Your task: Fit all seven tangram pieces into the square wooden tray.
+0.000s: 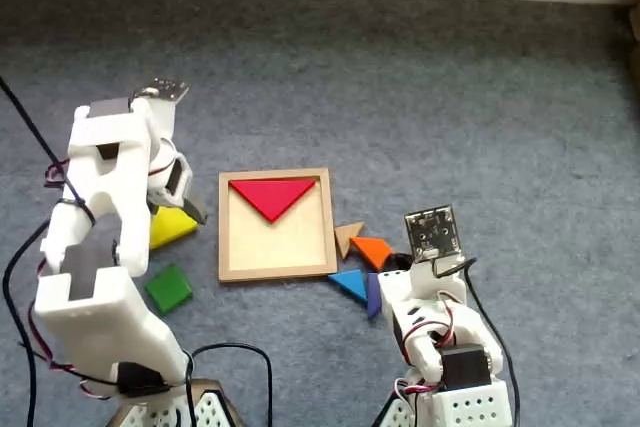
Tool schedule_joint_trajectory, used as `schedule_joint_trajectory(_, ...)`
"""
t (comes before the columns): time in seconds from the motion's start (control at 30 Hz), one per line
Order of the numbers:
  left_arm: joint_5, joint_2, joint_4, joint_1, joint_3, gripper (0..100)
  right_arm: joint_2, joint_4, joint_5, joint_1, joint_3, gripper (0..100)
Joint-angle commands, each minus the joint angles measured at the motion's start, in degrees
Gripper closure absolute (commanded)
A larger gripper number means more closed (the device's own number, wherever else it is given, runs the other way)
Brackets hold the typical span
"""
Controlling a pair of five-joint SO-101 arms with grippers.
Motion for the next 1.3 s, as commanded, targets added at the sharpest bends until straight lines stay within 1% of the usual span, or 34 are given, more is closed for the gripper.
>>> schedule_joint_trajectory(0.0, 0.5, 3.8, -1.3, -1.8, -5.8, 72, -0.7, 0.0, -0.2, 0.7, 7.8, 97.6)
schedule_joint_trajectory(0.17, 0.4, 10.5, -0.4, -4.8, -14.1, 72, -0.7, 0.0, -0.2, 0.7, 7.8, 97.6)
schedule_joint_trajectory(0.27, 0.4, 12.8, 4.0, -5.3, -18.1, 72, -0.7, -0.1, -0.2, 1.6, 7.8, 97.6)
schedule_joint_trajectory(0.43, 0.4, 13.0, 10.9, -5.2, -23.5, 72, -0.7, -0.3, -0.2, 2.2, 7.8, 97.6)
schedule_joint_trajectory(0.5, 0.2, 13.0, 12.0, -5.2, -24.5, 72, -0.7, -0.3, -0.2, 2.2, 7.8, 97.6)
schedule_joint_trajectory(0.6, -3.3, 13.0, 14.8, -5.2, -24.6, 72, -0.7, -0.3, -0.2, 2.2, 7.8, 97.6)
schedule_joint_trajectory(0.67, -3.7, 13.0, 15.9, -5.2, -24.6, 72, -0.7, -0.3, -0.2, 2.2, 7.8, 97.6)
schedule_joint_trajectory(0.97, -4.1, 13.6, 15.6, -6.0, -24.4, 72, -0.7, -0.3, -0.2, 2.2, 7.8, 97.6)
schedule_joint_trajectory(1.07, -6.9, 13.6, 12.3, -6.1, -21.7, 72, -0.7, -0.3, -0.2, 2.2, 7.8, 97.6)
schedule_joint_trajectory(1.17, -8.9, 13.6, 7.4, -5.8, -16.3, 75, -0.7, -0.3, -0.2, 2.2, 7.8, 97.6)
schedule_joint_trajectory(1.27, -10.0, 14.6, 4.8, -4.5, -13.1, 77, -0.7, -0.3, -0.2, 2.2, 7.8, 97.6)
